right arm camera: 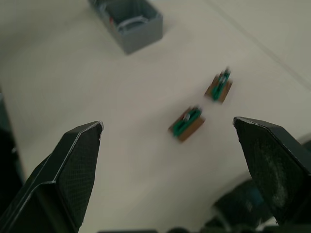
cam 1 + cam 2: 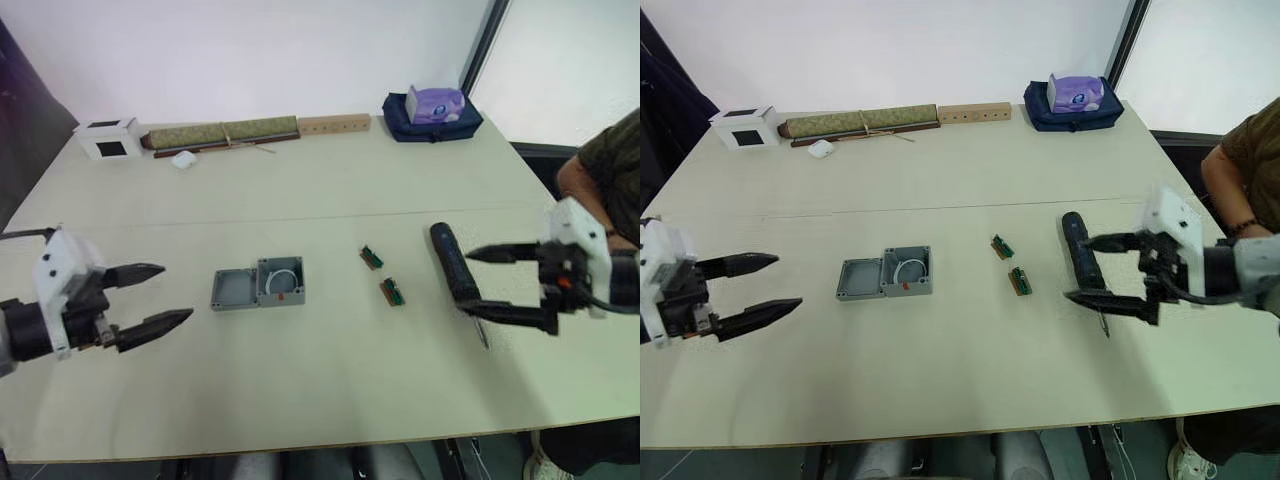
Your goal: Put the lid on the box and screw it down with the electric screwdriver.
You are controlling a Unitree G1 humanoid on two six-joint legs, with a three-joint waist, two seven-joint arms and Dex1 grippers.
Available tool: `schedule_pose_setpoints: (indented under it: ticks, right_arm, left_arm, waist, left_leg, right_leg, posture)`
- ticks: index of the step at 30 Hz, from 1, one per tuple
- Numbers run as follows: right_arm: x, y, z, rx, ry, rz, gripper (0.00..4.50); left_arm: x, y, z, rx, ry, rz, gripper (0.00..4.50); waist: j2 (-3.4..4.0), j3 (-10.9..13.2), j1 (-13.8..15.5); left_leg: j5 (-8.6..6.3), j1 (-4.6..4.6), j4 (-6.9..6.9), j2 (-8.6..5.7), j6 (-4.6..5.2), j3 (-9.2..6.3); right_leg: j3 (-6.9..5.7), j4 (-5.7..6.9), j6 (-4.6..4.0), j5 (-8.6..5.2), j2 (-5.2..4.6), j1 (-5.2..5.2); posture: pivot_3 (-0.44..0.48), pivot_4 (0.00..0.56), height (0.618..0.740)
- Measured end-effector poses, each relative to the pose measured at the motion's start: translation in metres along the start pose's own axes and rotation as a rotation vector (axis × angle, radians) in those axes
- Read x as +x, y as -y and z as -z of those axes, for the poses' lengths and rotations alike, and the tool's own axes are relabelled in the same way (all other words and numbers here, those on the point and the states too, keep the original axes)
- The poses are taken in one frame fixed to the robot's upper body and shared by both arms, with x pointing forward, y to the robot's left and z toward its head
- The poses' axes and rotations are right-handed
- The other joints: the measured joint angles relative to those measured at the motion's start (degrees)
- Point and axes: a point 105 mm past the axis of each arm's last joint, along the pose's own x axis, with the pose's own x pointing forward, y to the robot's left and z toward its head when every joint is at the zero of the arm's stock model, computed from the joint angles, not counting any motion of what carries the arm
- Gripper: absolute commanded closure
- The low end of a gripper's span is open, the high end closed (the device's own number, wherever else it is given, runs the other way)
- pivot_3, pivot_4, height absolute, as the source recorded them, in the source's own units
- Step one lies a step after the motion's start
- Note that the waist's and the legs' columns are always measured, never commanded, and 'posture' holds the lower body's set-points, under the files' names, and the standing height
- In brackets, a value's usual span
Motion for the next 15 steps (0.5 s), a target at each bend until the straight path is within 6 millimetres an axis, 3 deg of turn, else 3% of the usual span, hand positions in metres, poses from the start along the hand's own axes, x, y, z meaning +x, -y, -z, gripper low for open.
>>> schedule_pose_setpoints:
  ticks: [5,15]
  right_arm:
    - [-0.012,0.005,-0.002,-0.015,0.002,0.030,0.00]
    - [-0.008,0.006,-0.015,-0.057,0.022,0.060,0.00]
  left_arm:
    - [-0.004,0.003,0.004,0.022,-0.039,0.038,0.12]
    - [0.003,-0.003,-0.001,0.061,-0.029,0.070,0.12]
  waist:
    - [0.00,0.00,-0.23]
    - [0.00,0.00,-0.07]
  left_leg:
    - [0.00,0.02,-0.01,0.09,0.00,0.06]
    - [0.00,0.00,-0.01,0.10,0.00,0.07]
  right_leg:
    - [0.01,0.00,-0.02,-0.01,0.06,-0.04]
    - [0.01,0.01,-0.02,0.00,0.06,-0.06]
  posture:
    - [0.000,0.150,0.740]
    - [0.000,0.150,0.740]
